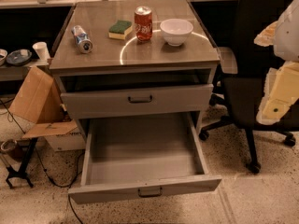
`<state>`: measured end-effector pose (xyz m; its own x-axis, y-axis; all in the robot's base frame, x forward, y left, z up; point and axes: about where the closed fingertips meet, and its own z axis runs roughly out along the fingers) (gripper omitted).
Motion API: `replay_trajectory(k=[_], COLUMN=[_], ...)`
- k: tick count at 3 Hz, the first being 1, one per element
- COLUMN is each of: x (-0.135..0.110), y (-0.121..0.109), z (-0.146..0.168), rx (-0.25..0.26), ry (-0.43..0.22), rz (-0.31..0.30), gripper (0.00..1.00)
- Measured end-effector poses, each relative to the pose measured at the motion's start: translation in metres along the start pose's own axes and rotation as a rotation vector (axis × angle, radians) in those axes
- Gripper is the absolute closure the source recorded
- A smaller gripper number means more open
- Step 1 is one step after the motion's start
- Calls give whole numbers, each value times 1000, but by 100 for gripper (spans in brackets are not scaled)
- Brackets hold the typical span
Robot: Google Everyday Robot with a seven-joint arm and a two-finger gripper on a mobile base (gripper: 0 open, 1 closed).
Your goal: Place sponge into middle drawer
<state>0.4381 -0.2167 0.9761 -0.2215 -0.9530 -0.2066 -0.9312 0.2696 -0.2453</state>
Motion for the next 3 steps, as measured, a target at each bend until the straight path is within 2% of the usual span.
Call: replay_trajectory(k=[1, 2, 3], x=[0, -5, -29], y=[0, -2, 0], z=[0, -2, -5], rx=[0, 28, 63], ry=[0, -69, -214], rz=[0, 32, 87], gripper=[0, 0, 0])
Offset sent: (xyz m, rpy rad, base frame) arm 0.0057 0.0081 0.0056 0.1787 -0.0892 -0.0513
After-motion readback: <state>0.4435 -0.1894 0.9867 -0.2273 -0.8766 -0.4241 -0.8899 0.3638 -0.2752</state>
